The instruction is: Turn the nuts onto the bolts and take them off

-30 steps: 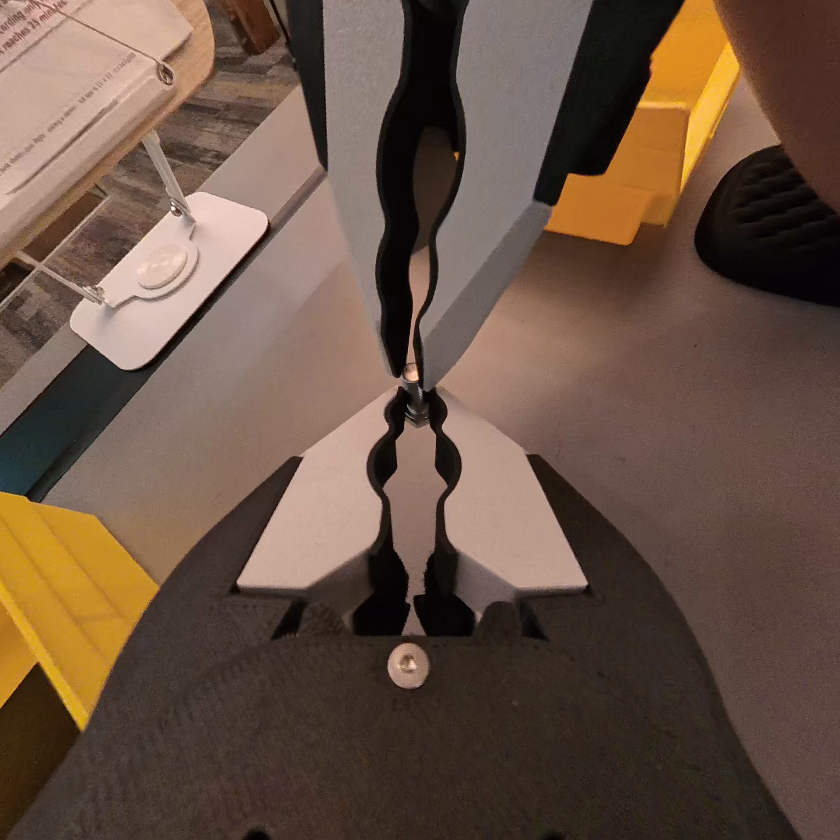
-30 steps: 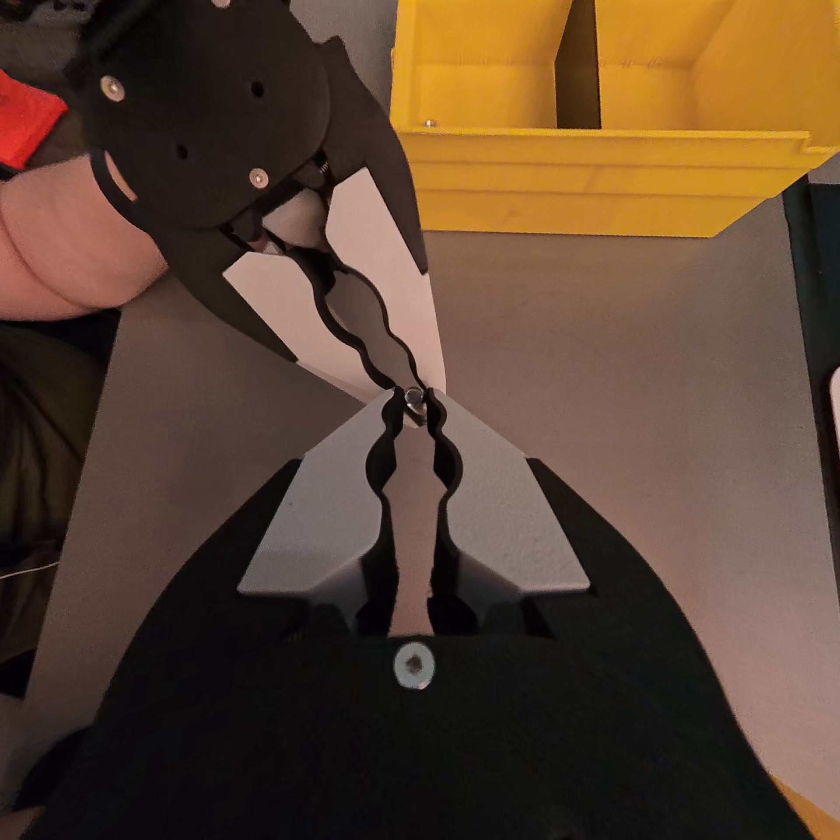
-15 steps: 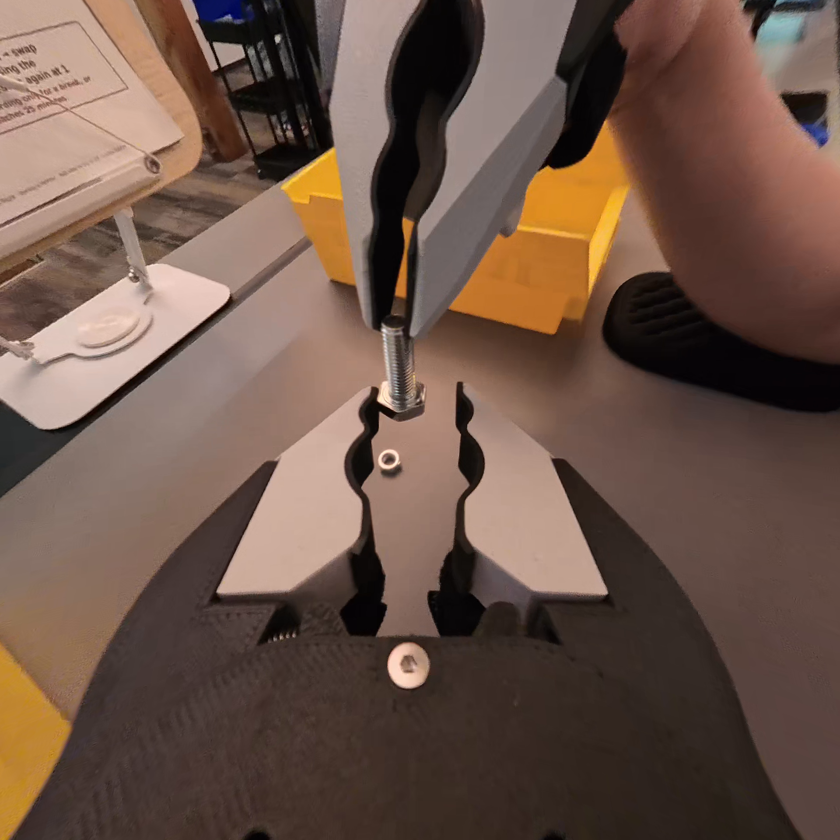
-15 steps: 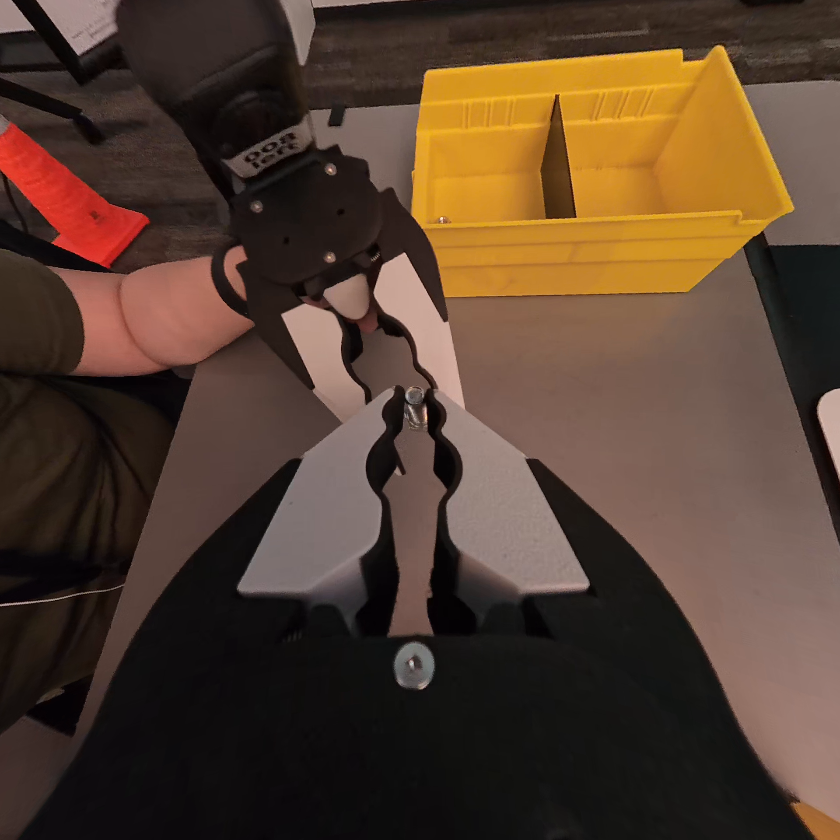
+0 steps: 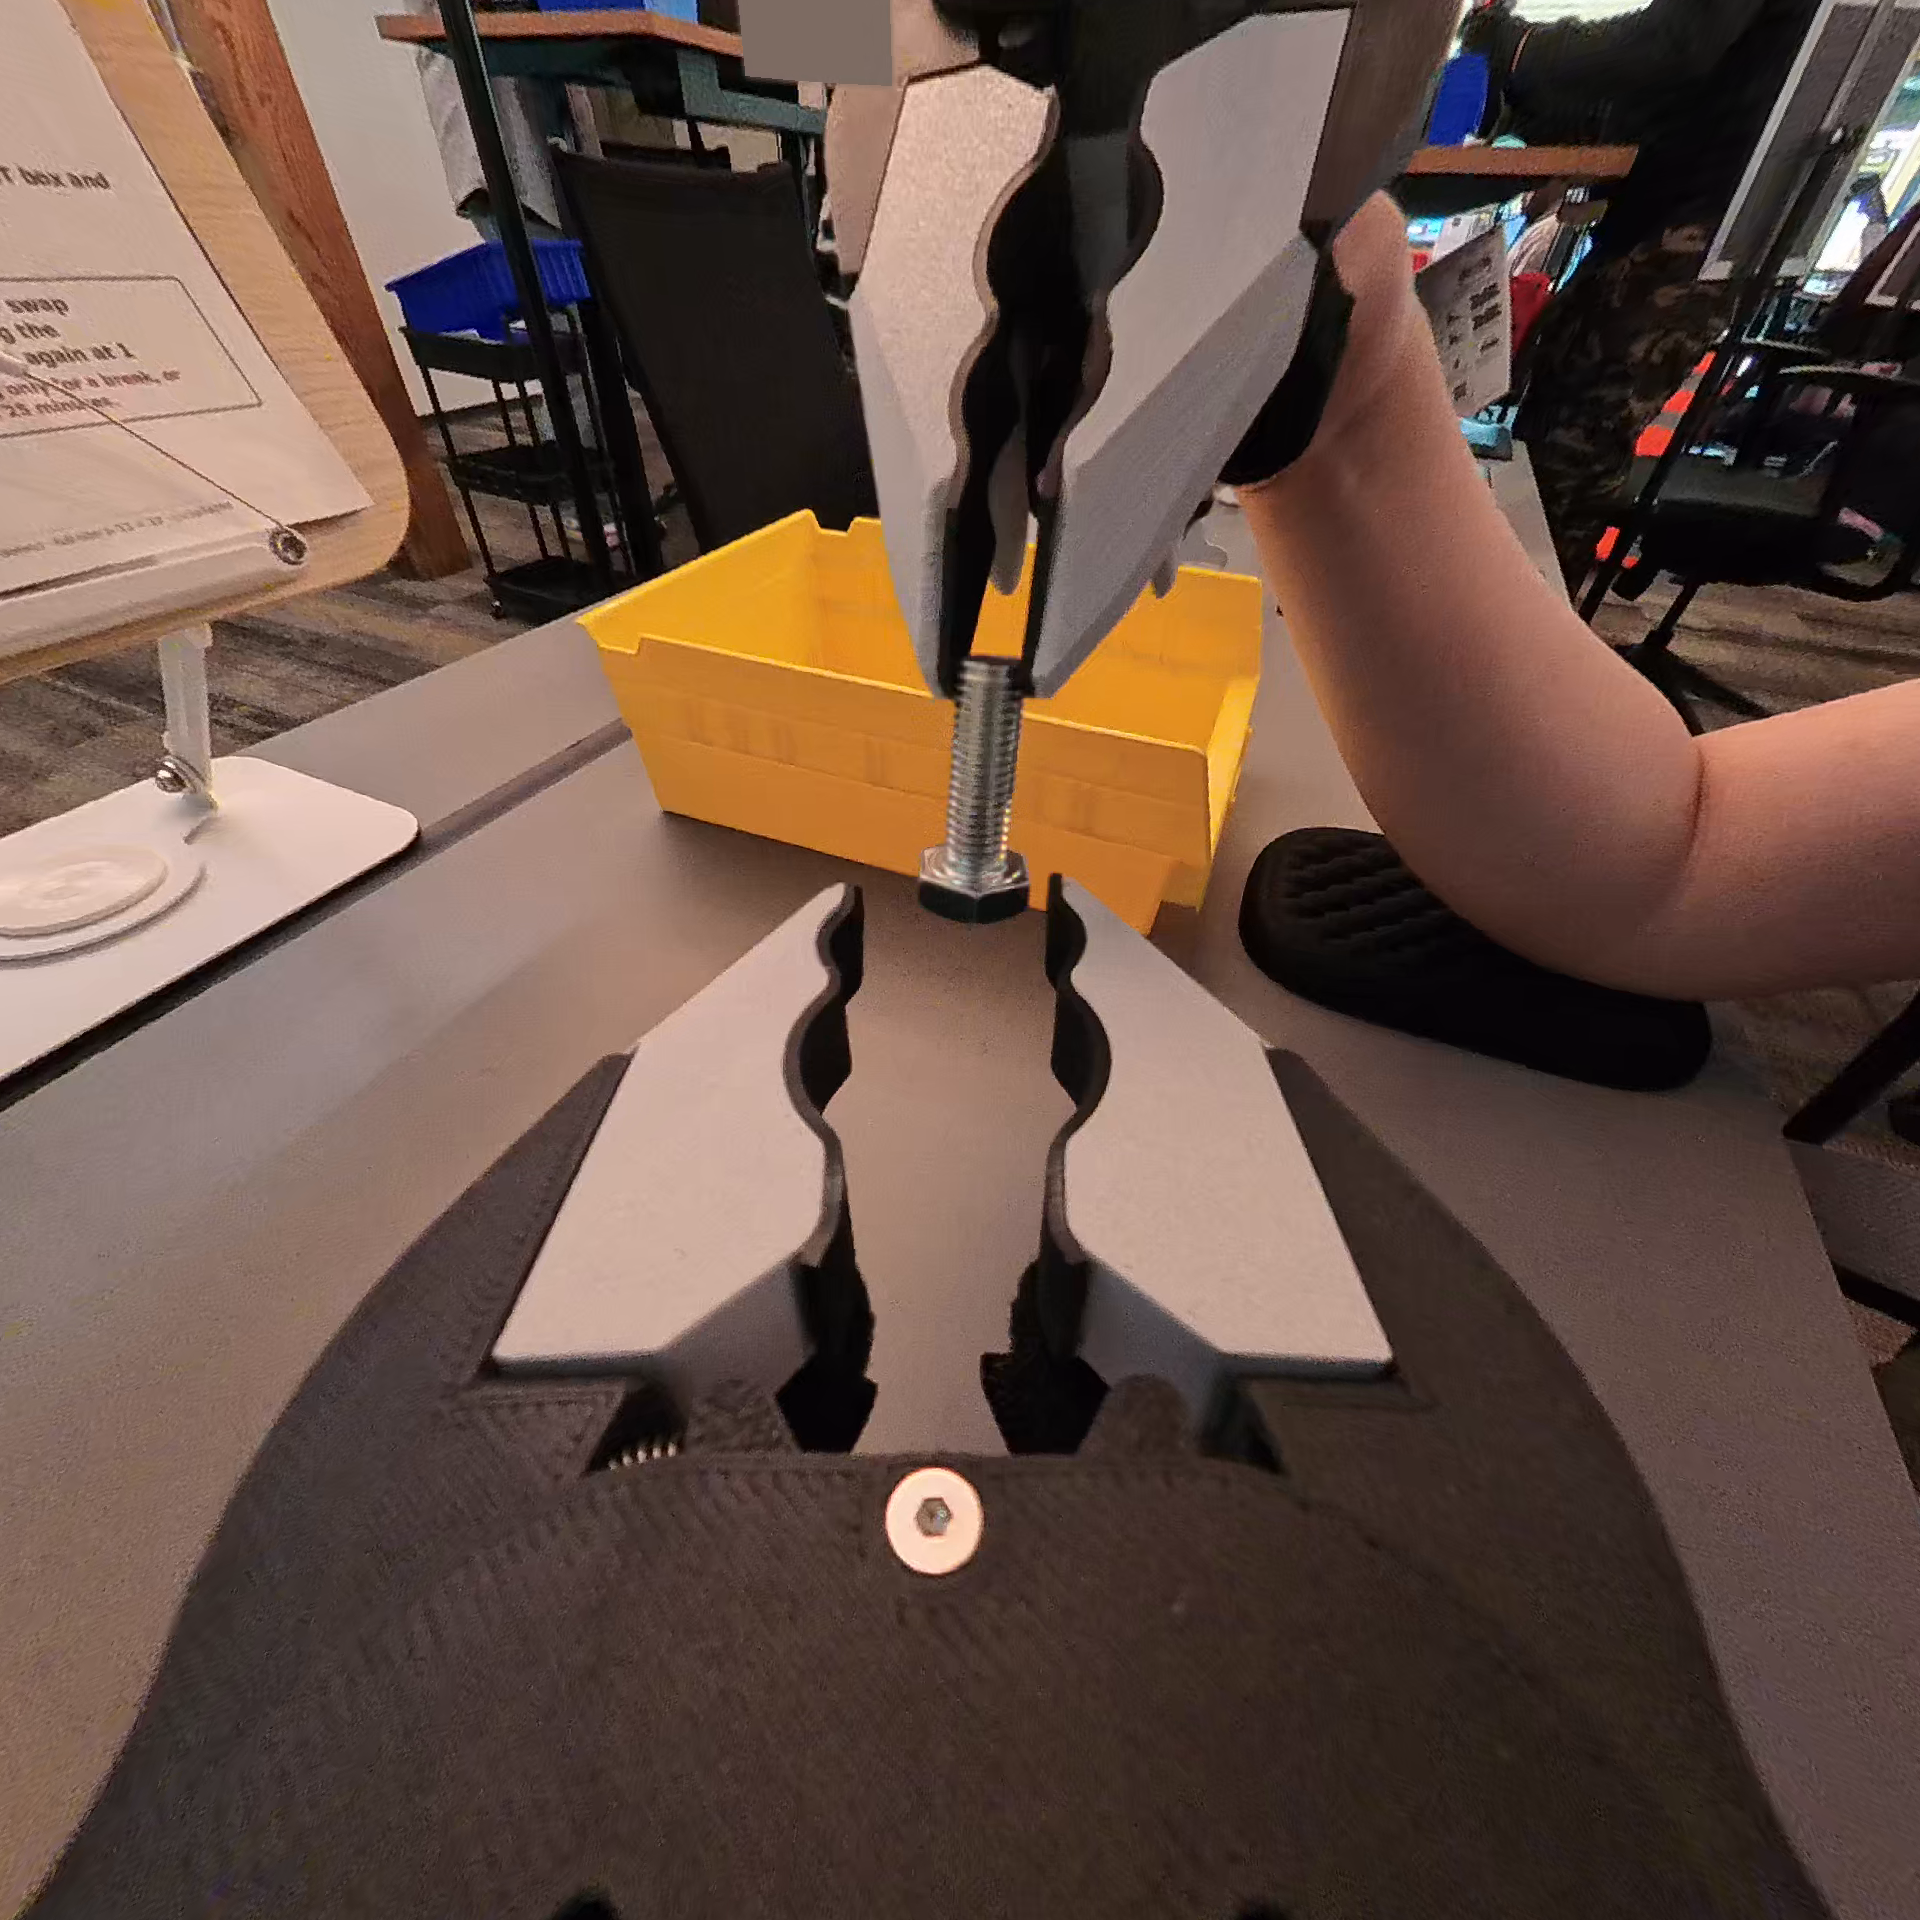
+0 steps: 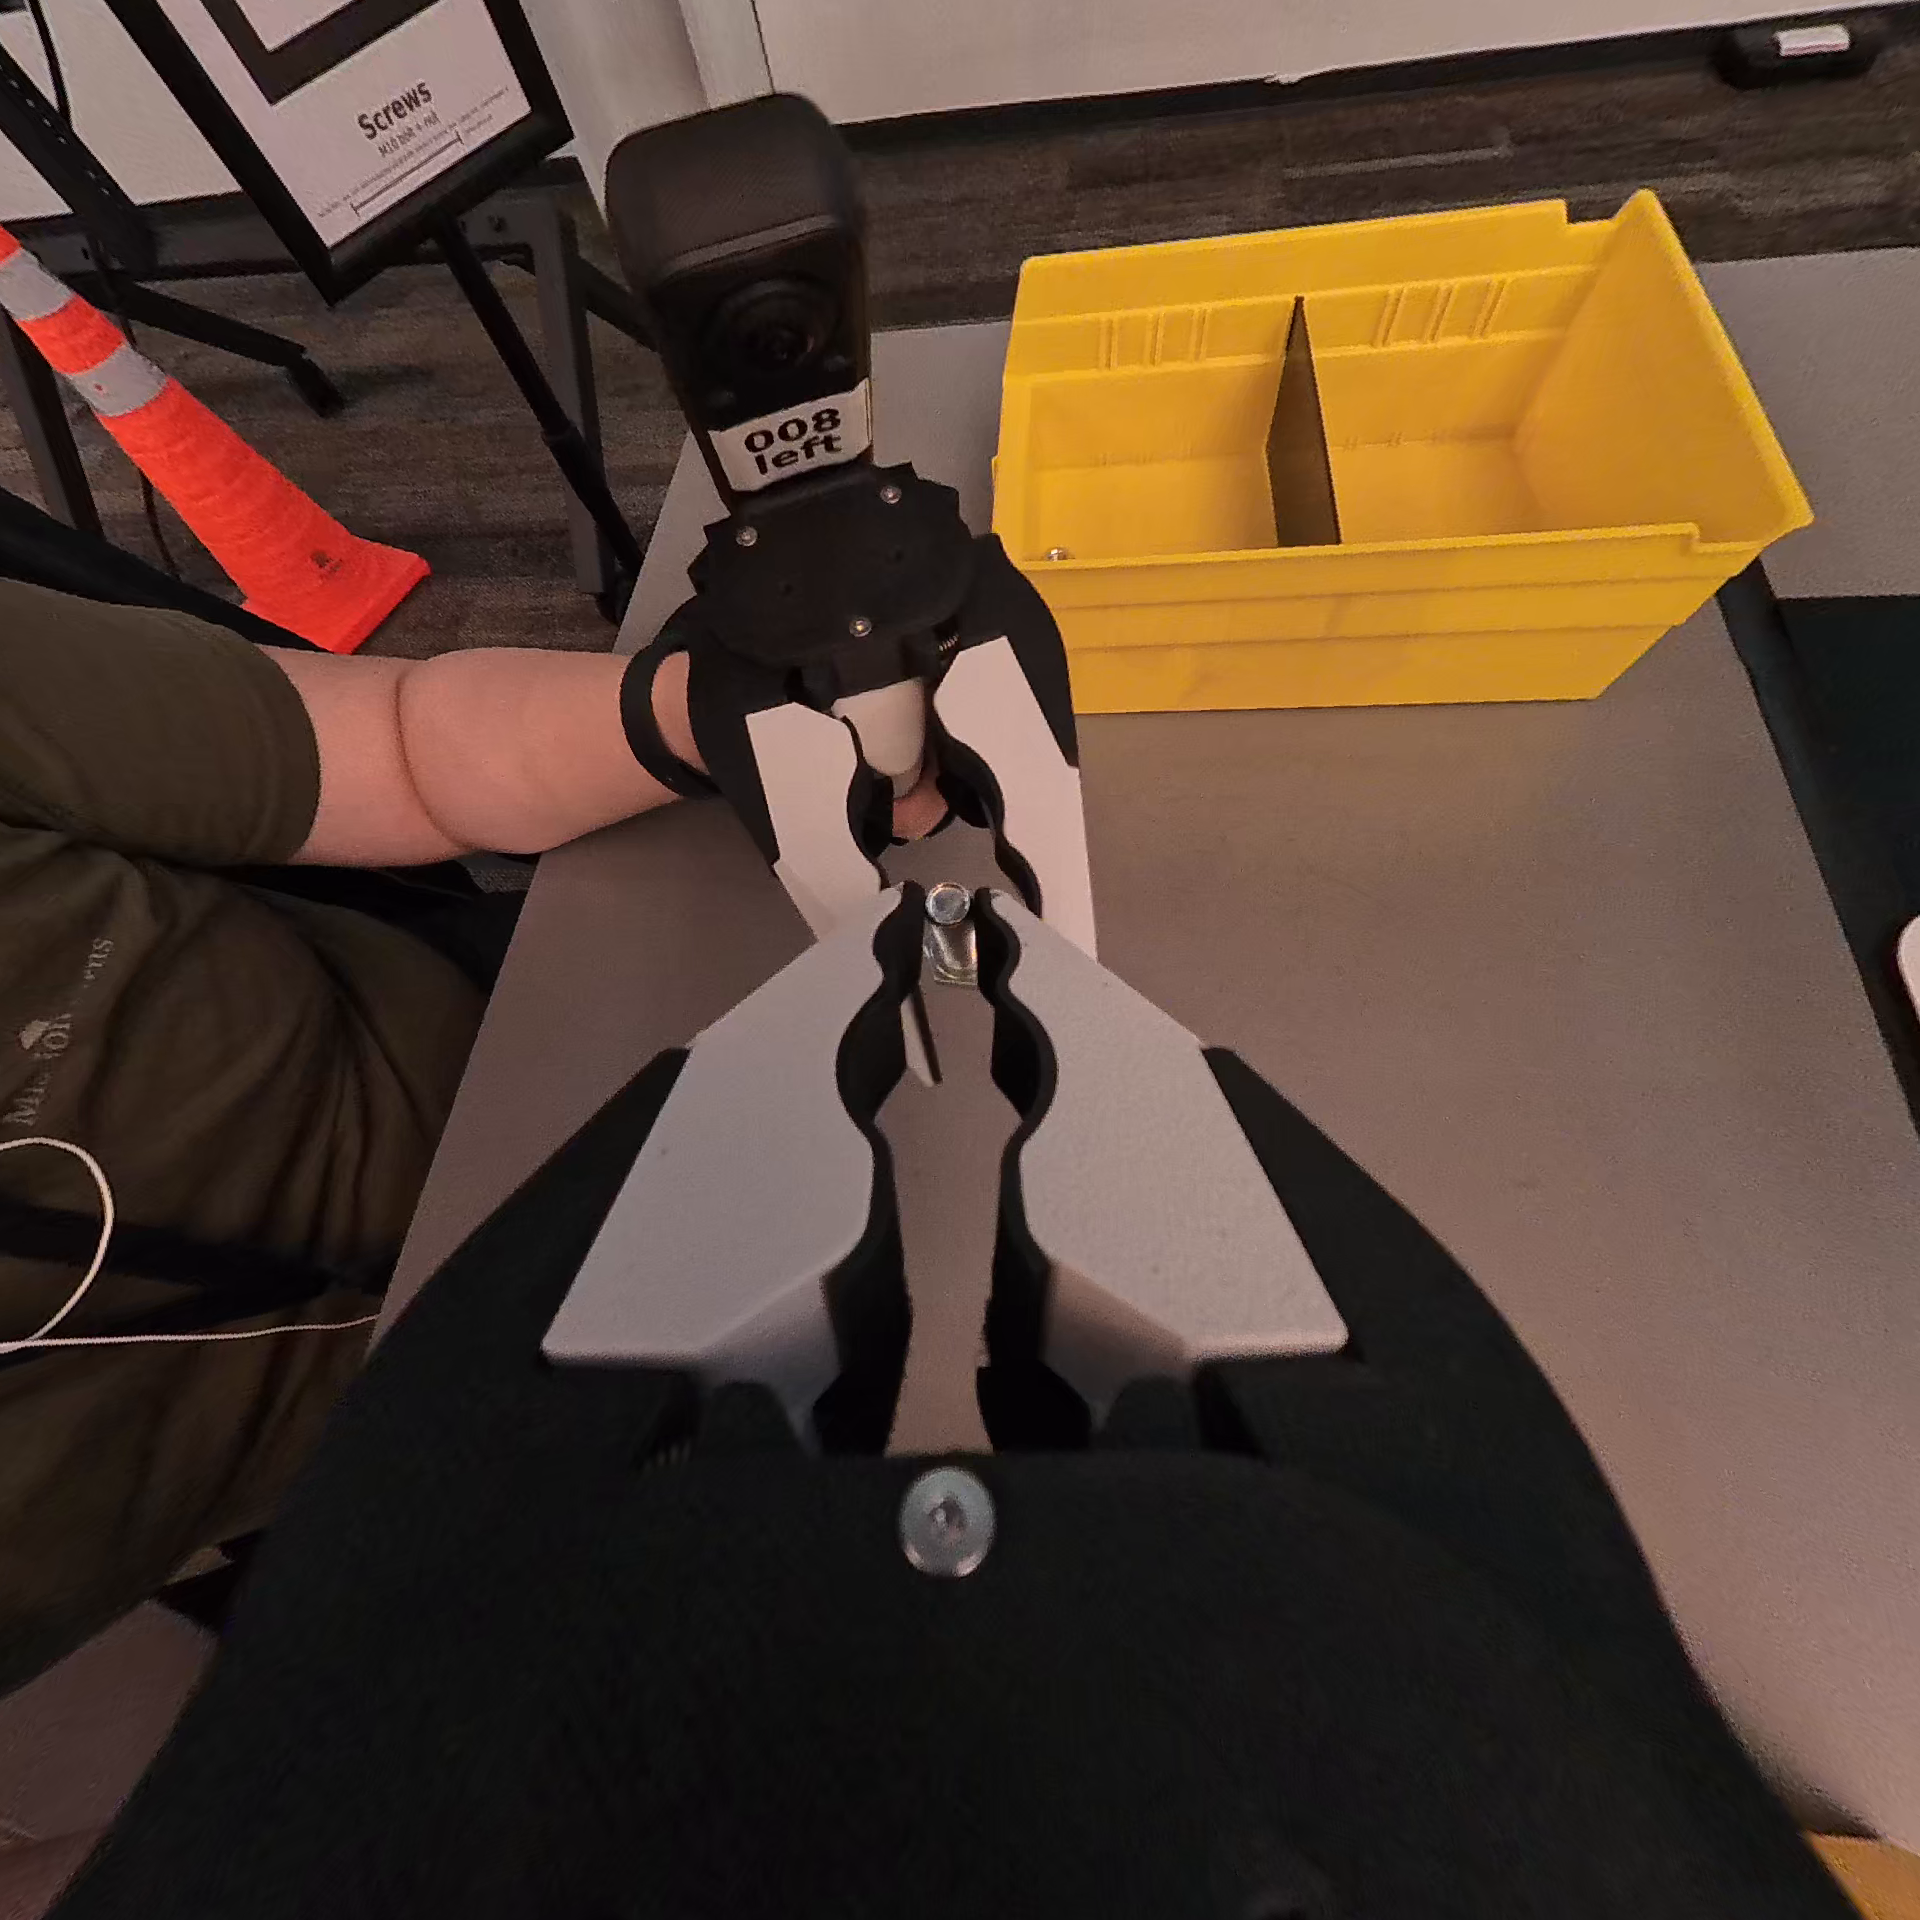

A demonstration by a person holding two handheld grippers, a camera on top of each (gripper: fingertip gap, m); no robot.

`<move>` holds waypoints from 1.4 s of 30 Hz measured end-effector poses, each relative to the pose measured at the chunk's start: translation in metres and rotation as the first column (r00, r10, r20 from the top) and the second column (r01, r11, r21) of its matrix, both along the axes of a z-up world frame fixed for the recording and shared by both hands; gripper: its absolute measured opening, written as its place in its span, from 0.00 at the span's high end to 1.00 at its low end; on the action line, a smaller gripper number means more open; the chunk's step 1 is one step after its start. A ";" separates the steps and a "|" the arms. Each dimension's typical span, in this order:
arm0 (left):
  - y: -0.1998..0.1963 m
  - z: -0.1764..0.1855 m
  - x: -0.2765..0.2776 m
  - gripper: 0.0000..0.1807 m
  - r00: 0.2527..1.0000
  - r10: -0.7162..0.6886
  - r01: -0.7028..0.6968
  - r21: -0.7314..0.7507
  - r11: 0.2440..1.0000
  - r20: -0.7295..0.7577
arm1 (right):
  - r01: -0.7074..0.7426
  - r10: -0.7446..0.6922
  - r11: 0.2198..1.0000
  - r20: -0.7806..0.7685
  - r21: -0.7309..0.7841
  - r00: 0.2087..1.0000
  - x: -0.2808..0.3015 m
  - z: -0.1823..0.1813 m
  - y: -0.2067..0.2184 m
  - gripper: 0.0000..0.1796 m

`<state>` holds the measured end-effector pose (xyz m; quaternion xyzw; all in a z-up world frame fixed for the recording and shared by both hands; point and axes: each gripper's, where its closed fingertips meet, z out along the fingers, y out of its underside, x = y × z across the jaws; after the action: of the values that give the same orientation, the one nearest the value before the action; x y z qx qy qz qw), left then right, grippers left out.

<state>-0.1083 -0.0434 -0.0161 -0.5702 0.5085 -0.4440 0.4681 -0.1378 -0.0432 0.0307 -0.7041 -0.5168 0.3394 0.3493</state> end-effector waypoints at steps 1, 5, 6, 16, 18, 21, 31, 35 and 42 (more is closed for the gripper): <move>-0.001 0.000 0.000 0.83 1.000 -0.005 0.005 0.002 1.000 0.005 | 0.005 -0.005 1.000 0.004 -0.008 1.000 0.000 -0.001 0.000 0.96; -0.002 0.003 0.001 0.91 1.000 -0.008 0.007 0.021 1.000 0.030 | 0.020 -0.020 1.000 0.016 -0.017 1.000 0.002 -0.002 0.001 0.96; -0.002 0.003 0.001 0.91 1.000 -0.009 0.008 0.021 1.000 0.030 | 0.020 -0.020 1.000 0.016 -0.018 1.000 0.002 -0.002 0.002 0.96; -0.002 0.004 0.002 0.90 0.999 0.011 -0.013 0.058 0.998 0.034 | 0.028 -0.028 0.997 0.007 -0.076 1.000 0.001 -0.005 0.002 0.96; -0.002 0.004 0.003 0.91 0.999 0.009 -0.011 0.056 0.998 0.035 | 0.028 -0.027 0.996 0.005 -0.082 1.000 0.001 -0.005 0.003 0.96; -0.001 0.002 0.003 0.91 1.000 0.021 -0.022 0.062 0.998 0.019 | 0.027 -0.027 0.996 0.007 -0.088 1.000 0.001 -0.007 0.003 0.95; 0.018 0.016 -0.018 0.91 0.991 0.129 -0.131 0.070 0.989 0.034 | 0.059 -0.072 0.983 0.067 0.176 0.995 0.015 -0.016 0.029 0.81; 0.031 0.030 -0.040 0.91 0.978 0.198 -0.203 0.098 0.974 0.060 | -0.004 -0.040 0.994 0.405 0.105 0.913 0.028 -0.091 0.034 0.81; 0.038 0.056 -0.072 0.91 0.958 0.252 -0.267 0.108 0.958 0.139 | -0.133 0.031 0.987 0.696 0.093 0.717 0.022 -0.164 0.036 0.85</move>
<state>-0.1801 -0.0056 0.0398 -0.5729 0.4262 -0.3802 0.5879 -0.1155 -0.0068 -0.1336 -0.7305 -0.6624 0.0311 0.1629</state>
